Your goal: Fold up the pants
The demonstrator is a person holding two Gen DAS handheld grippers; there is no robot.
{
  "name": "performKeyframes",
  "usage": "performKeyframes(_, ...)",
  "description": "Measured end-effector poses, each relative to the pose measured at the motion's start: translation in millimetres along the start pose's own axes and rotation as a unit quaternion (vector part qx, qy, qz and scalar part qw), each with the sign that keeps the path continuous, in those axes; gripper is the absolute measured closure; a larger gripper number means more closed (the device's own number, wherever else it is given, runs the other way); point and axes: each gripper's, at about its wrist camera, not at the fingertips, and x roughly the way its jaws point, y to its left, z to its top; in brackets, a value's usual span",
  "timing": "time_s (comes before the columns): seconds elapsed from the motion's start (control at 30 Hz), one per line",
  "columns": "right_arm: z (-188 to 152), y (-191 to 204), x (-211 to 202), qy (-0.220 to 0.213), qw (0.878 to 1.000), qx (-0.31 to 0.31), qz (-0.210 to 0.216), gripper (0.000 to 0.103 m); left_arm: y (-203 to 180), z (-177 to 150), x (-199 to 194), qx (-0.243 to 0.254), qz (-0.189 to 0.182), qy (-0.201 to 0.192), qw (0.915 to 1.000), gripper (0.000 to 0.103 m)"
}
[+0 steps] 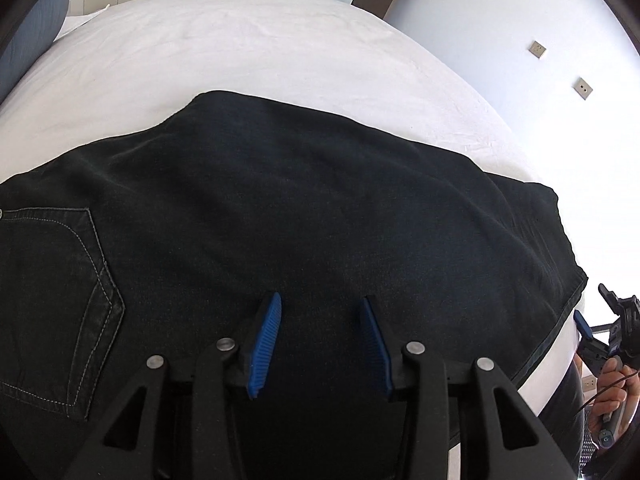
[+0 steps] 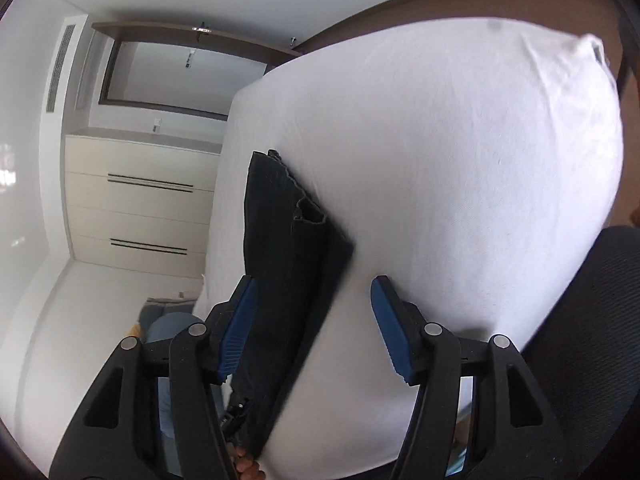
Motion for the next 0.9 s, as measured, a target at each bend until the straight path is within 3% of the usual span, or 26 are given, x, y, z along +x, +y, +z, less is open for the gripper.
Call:
performKeyframes(0.17, 5.4, 2.6, 15.1, -0.014, 0.999, 0.023, 0.018, 0.045, 7.4, -3.7, -3.4, -0.002, -0.003, -0.002, 1.0000, 0.059)
performKeyframes(0.23, 9.9, 3.9, 19.2, -0.022, 0.999, 0.039, 0.025, 0.046, 28.8, -6.3, -18.3, -0.005, -0.004, -0.003, 1.0000, 0.059)
performKeyframes(0.33, 14.6, 8.1, 28.1, -0.031, 0.997, 0.063, 0.016, 0.049, 38.1, -7.8, -24.8, -0.005, -0.004, -0.004, 1.0000, 0.059)
performKeyframes(0.57, 16.9, 16.7, 55.5, -0.020, 0.997, 0.069, -0.021, 0.089, 42.1, -10.5, -27.6, -0.010, -0.010, -0.008, 0.9999, 0.059)
performKeyframes(0.67, 15.7, 14.4, 53.9, -0.034, 0.996, 0.078, -0.031, 0.093, 46.9, -11.0, -29.2, -0.014, -0.017, -0.010, 0.9997, 0.060)
performKeyframes(0.8, 11.0, 39.9, 52.3, -0.043, 0.996, 0.018, -0.070, 0.094, 51.6, -12.6, -30.7, -0.020, -0.026, -0.013, 0.9994, 0.060)
performKeyframes(0.9, -3.6, 80.6, 45.9, -0.038, 0.991, -0.084, -0.098, 0.094, 57.9, -13.7, -33.2, -0.034, -0.037, -0.015, 0.9986, 0.060)
